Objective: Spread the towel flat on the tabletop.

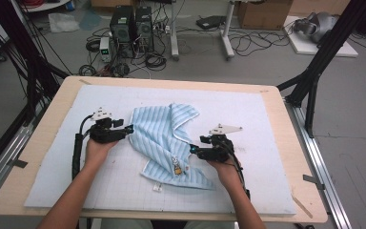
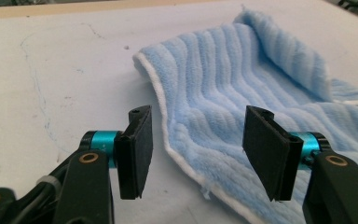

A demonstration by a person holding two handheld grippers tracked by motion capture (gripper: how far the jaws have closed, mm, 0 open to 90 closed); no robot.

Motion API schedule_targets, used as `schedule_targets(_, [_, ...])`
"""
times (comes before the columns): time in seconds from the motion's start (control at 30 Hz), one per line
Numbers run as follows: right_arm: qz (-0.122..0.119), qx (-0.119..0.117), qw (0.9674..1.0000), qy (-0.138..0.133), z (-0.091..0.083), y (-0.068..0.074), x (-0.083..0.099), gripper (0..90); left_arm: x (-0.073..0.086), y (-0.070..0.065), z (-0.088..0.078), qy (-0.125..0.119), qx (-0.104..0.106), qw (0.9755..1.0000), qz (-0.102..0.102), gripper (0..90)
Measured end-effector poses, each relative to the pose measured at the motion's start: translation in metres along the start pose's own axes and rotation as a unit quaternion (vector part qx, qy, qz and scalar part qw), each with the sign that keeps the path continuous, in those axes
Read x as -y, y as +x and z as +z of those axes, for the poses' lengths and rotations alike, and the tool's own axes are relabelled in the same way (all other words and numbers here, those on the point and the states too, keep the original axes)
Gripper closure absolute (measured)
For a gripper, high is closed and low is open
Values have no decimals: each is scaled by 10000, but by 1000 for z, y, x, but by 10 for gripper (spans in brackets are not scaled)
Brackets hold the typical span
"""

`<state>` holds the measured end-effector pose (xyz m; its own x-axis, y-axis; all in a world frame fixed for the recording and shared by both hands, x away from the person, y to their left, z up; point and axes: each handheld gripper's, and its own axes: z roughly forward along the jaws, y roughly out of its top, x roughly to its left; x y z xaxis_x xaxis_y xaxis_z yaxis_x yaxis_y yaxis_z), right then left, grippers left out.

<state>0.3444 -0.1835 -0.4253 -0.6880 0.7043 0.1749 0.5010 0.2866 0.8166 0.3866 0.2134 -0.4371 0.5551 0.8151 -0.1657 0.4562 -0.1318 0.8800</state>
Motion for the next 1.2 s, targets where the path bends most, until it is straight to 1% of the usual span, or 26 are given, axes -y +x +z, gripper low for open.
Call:
schedule_targets(0.07, [-86,0,10000,42,12,3,-8,468,4,0,-8,-110,64,9999,28,411])
schedule_targets(0.1, [-86,0,10000,42,12,3,-8,468,4,0,-8,-110,64,9999,28,411])
schedule_targets(0.13, [-145,69,9997,166,24,5,-15,486,6,0,-11,-138,90,9998,77,411])
schedule_targets(0.17, [-145,69,9997,166,24,5,-15,486,7,1,-13,-163,107,9998,93,411])
schedule_targets(0.2, [-200,172,9994,238,37,8,-21,507,10,2,-16,-189,97,9997,104,409])
schedule_targets(0.23, [-200,172,9994,238,37,8,-21,507,10,2,-16,-189,97,9997,104,408])
schedule_targets(0.27, [-241,204,9989,343,49,9,-27,508,11,2,-18,-202,96,9997,104,407])
schedule_targets(0.3, [-241,204,9989,343,49,9,-27,508,12,3,-19,-201,88,9997,130,407])
schedule_targets(0.33, [-229,218,9986,428,60,10,-32,528,13,4,-21,-210,93,9996,143,408])
schedule_targets(0.37, [-229,218,9986,428,60,10,-32,528,14,5,-22,-220,78,9996,137,408])
schedule_targets(0.4, [-307,270,9979,510,68,12,-36,565,15,6,-23,-240,45,9996,124,408])
schedule_targets(0.43, [-307,270,9979,510,68,12,-36,565,15,6,-23,-240,45,9996,124,408])
schedule_targets(0.47, [-237,232,9978,579,77,13,-40,563,16,6,-23,-252,38,9996,108,408])
schedule_targets(0.57, [-263,251,9971,666,86,15,-42,561,18,8,-25,-252,11,9996,94,408])
schedule_targets(0.6, [-255,341,9961,777,94,16,-41,561,18,8,-26,-290,-6,9995,83,408])
schedule_targets(0.63, [-255,341,9961,777,94,16,-41,561,18,8,-26,-290,-6,9995,83,408])
schedule_targets(0.67, [-365,478,9948,821,99,18,-42,596,19,9,-26,-290,9,9995,79,408])
schedule_targets(0.77, [-513,638,9930,856,100,18,-44,671,19,9,-25,-280,20,9996,77,409])
schedule_targets(0.8, [-515,700,9925,862,100,18,-45,709,20,8,-25,-282,21,9996,73,409])
schedule_targets(0.83, [-545,814,9915,861,98,15,-46,787,20,8,-25,-286,20,9996,81,411])
schedule_targets(0.87, [-545,814,9915,861,98,15,-46,787,19,8,-25,-286,25,9995,100,411])
schedule_targets(0.93, [-620,942,9898,872,96,11,-47,848,19,7,-25,-298,29,9995,100,411])
schedule_targets(1.07, [-472,1327,9874,720,84,-7,-49,870,20,7,-25,-279,17,9996,76,411])
schedule_targets(1.1, [-393,1416,9870,645,79,-14,-50,871,20,7,-25,-269,19,9996,87,411])
schedule_targets(1.13, [-273,1604,9852,546,73,-26,-51,873,20,7,-24,-270,20,9996,80,412])
schedule_targets(1.2, [-226,1659,9843,560,71,-30,-51,873,20,7,-24,-258,39,9996,96,412])
